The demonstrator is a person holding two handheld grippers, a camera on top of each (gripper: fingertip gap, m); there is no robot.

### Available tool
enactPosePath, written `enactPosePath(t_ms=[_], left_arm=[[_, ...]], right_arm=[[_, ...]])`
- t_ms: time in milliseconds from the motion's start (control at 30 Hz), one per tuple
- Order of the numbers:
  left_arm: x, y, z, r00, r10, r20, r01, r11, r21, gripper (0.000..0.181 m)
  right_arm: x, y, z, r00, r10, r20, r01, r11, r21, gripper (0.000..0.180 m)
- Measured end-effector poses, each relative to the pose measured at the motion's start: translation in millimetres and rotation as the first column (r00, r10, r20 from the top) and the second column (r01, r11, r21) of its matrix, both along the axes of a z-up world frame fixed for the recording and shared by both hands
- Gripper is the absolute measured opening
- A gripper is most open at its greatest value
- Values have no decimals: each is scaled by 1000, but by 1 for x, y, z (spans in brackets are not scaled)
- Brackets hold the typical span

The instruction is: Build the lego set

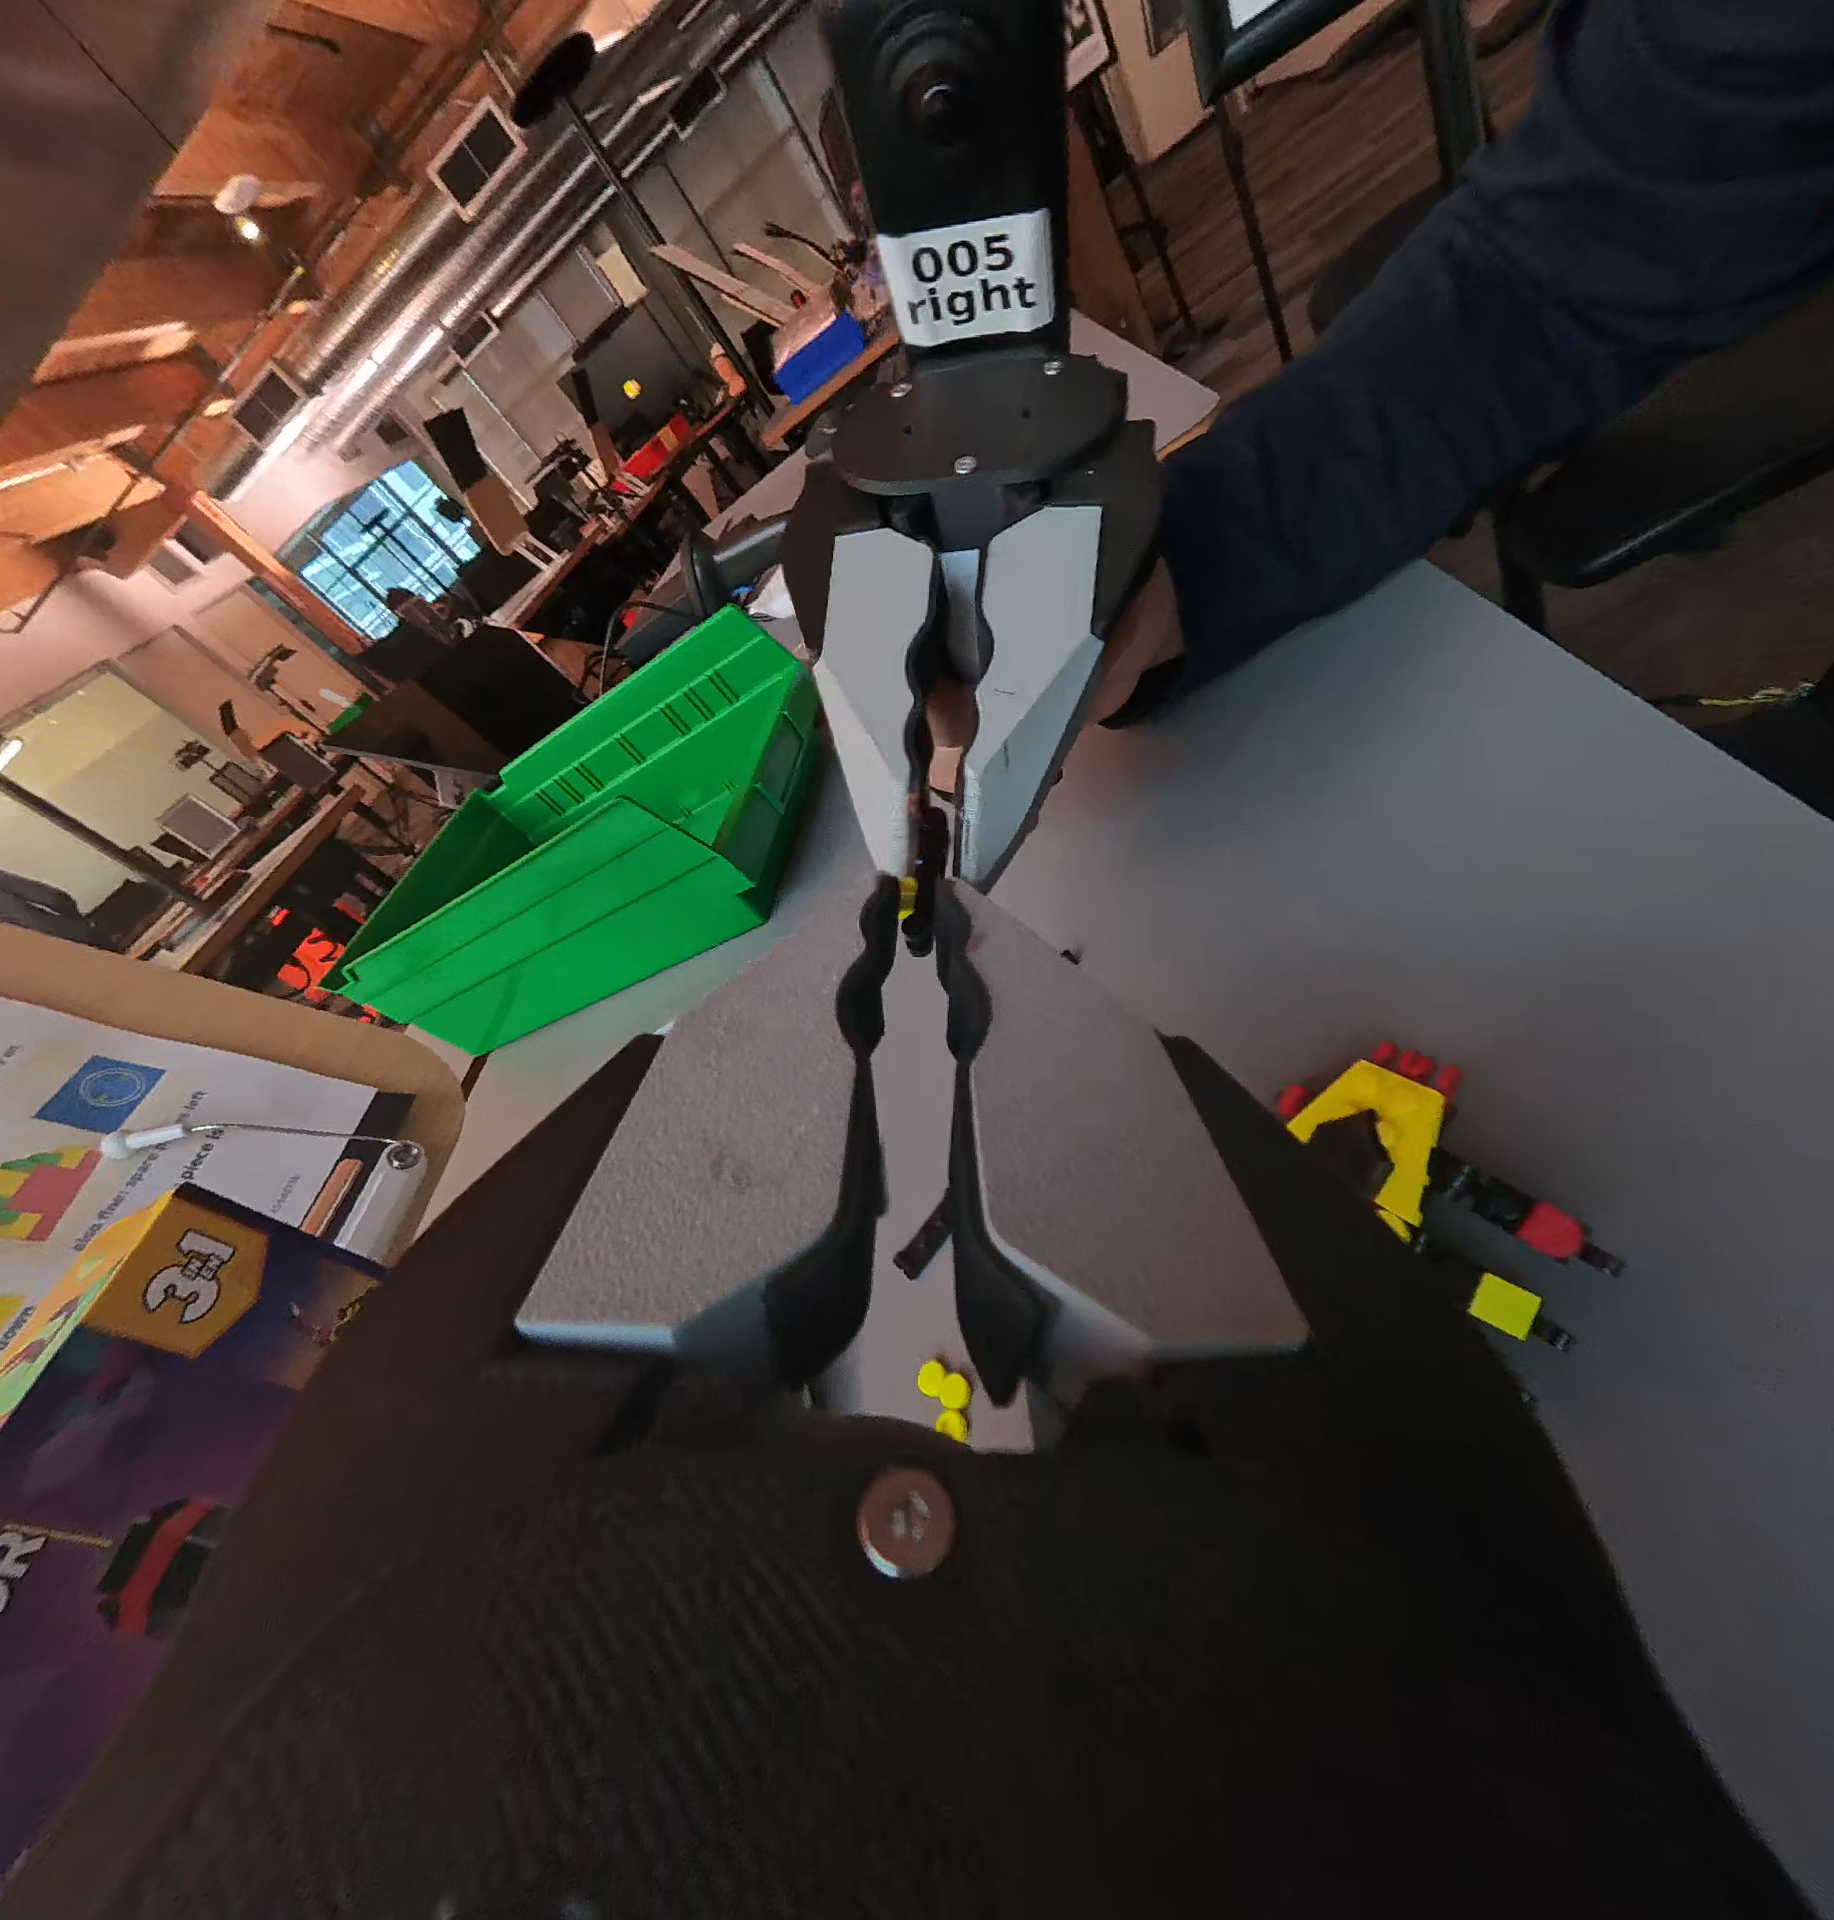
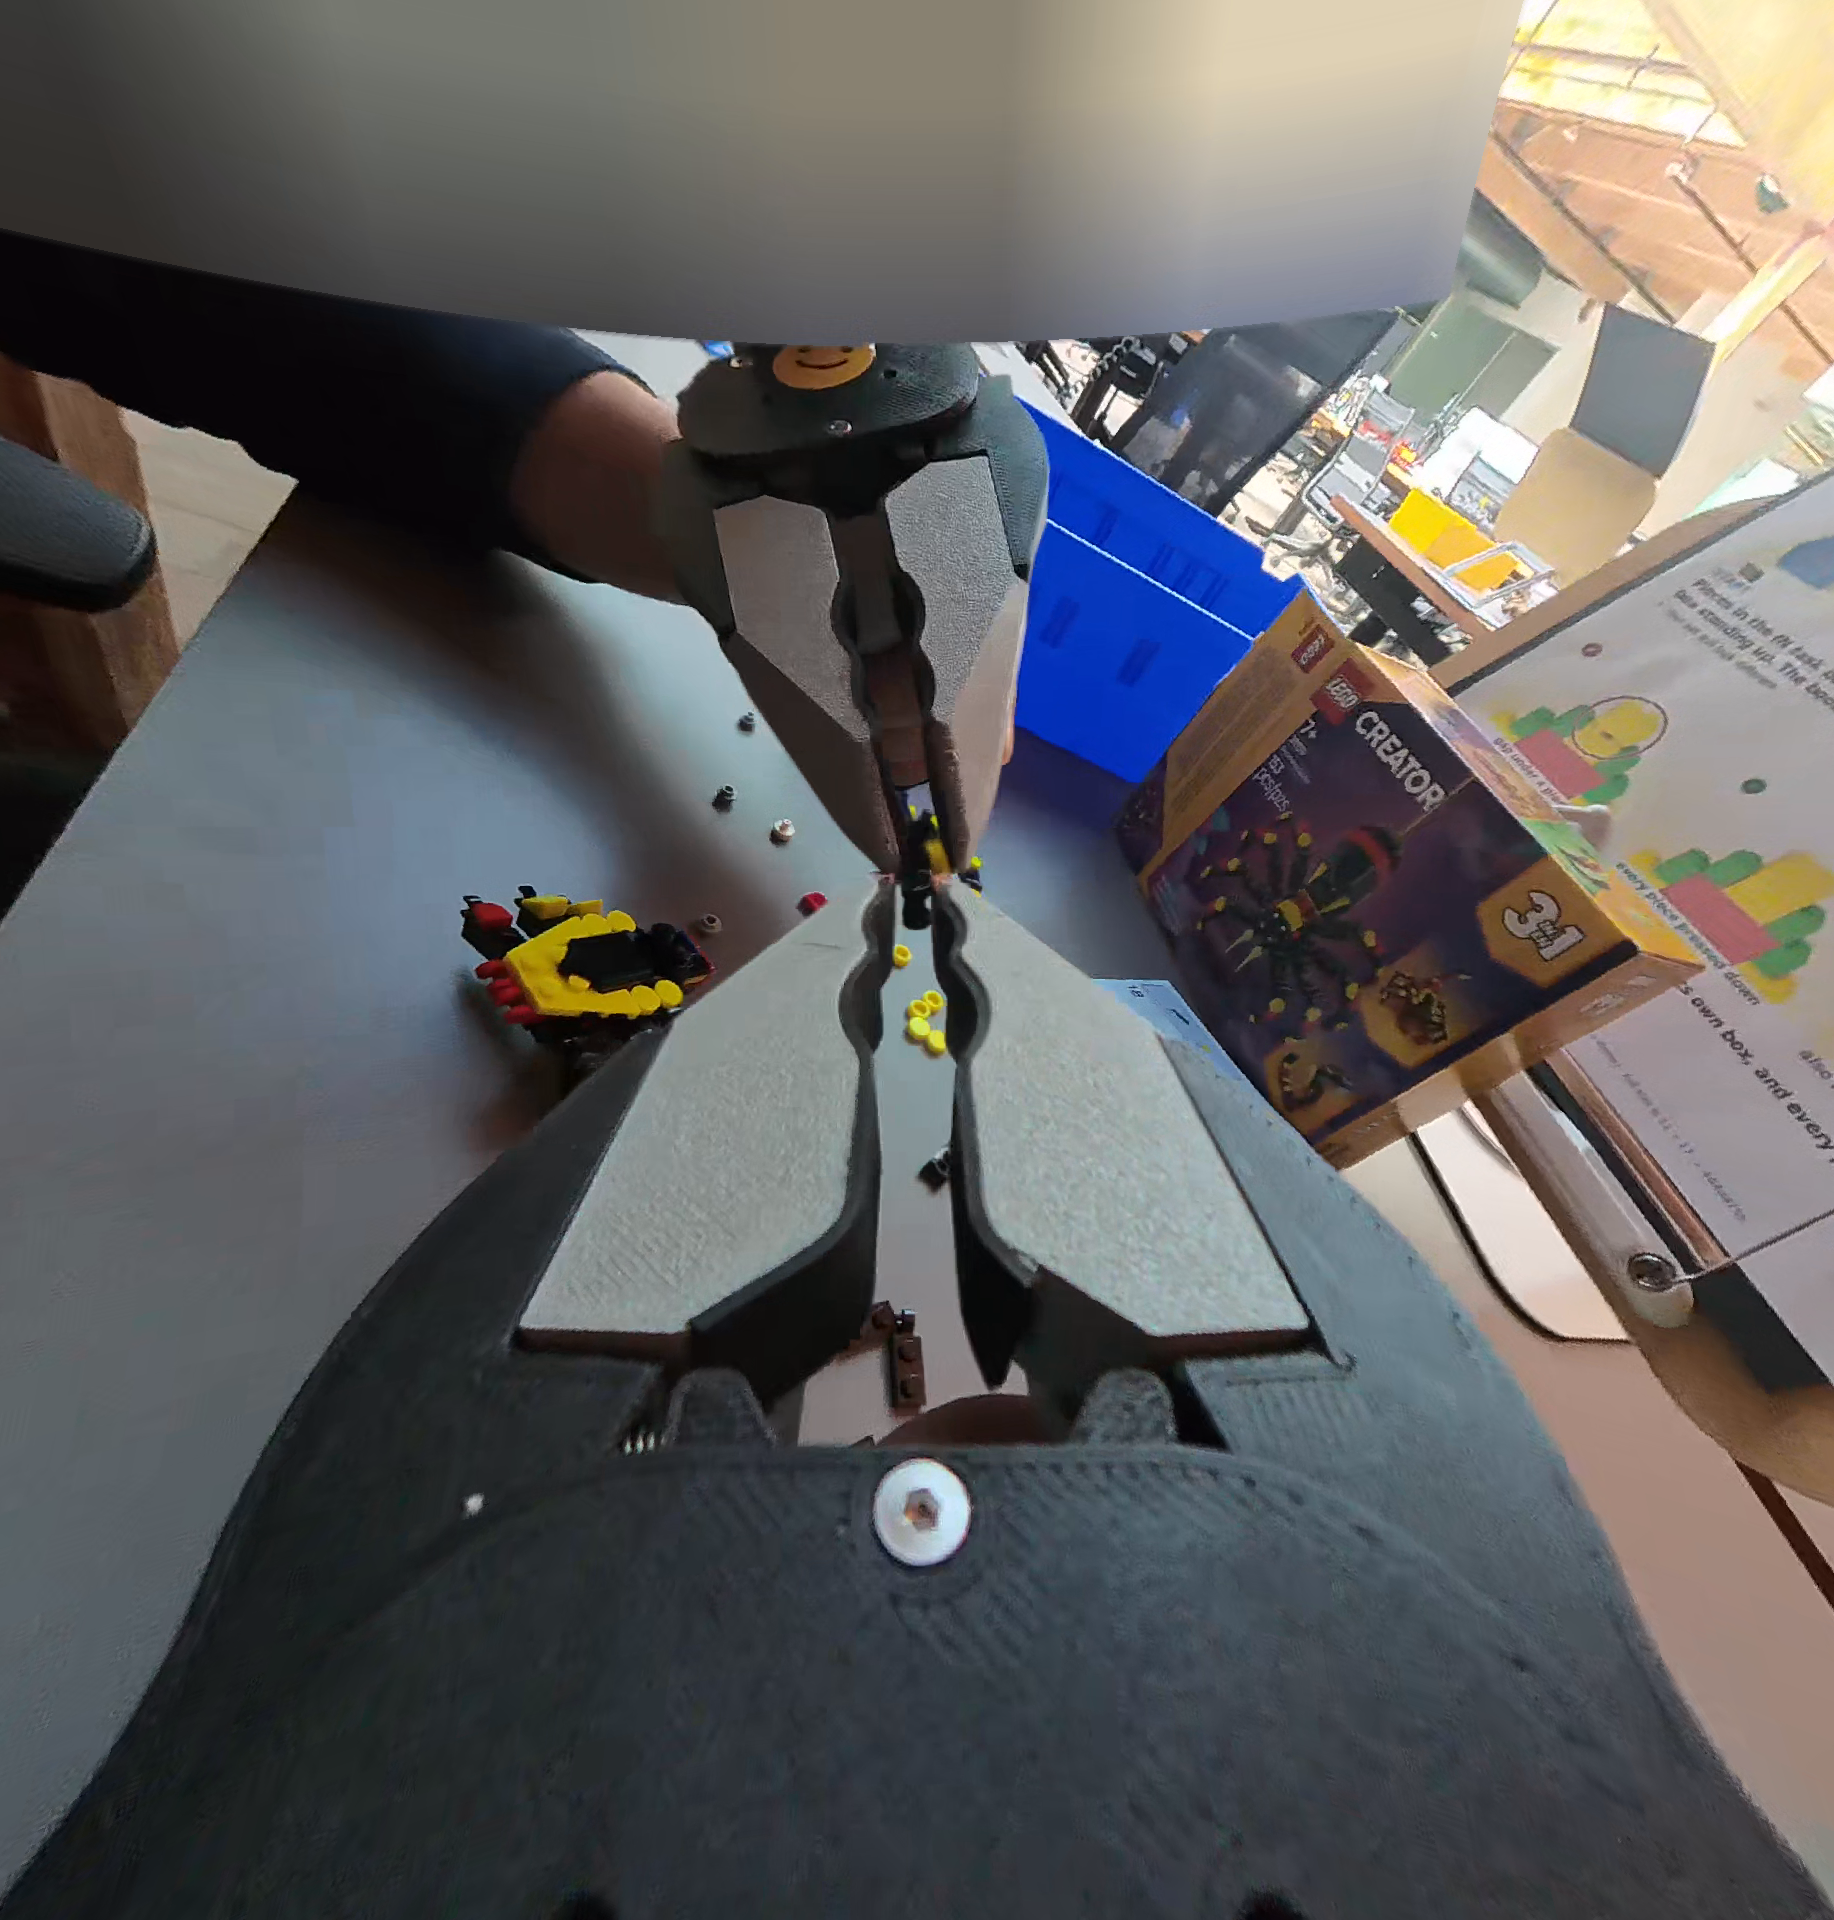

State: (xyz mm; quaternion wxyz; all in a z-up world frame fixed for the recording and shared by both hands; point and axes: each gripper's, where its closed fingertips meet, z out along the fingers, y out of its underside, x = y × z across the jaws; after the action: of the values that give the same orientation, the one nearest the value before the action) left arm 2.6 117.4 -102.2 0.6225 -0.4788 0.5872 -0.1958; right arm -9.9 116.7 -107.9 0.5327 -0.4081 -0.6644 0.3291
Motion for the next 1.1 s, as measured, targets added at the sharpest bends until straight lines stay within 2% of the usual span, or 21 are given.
enactPosePath(t_ms=[200, 467, 567, 700, 867, 967, 1100], left_arm=[[-2, 7, 3, 998, 64, 15, -65, 997, 49, 10], [-2, 7, 2, 996, 89, -31, -86, 992, 95, 5], [-2, 3, 3, 999, 49, -20, -48, 998, 45, 4], [-2, 3, 5, 999, 38, 0, -38, 999, 31, 4], [-2, 3, 6, 999, 31, 29, -31, 1000, -3, 4], [-3, 3, 6, 999, 25, 36, -24, 999, -23, 4], [-3, 3, 7, 999, 24, 46, -22, 999, -27, 4]], right_arm=[[1, 6, 2, 998, -57, -4, 57, 994, 93, 3], [1, 8, 3, 997, -74, -16, 76, 991, 111, 2], [0, 7, 5, 997, -71, -35, 74, 993, 89, 9], [0, 4, 6, 998, -57, -38, 60, 993, 97, 3], [0, 4, 8, 997, -65, -52, 69, 993, 96, 4], [0, 4, 11, 995, -71, -69, 78, 991, 106, 10], [0, 3, 12, 995, -66, -76, 75, 990, 118, 6]])
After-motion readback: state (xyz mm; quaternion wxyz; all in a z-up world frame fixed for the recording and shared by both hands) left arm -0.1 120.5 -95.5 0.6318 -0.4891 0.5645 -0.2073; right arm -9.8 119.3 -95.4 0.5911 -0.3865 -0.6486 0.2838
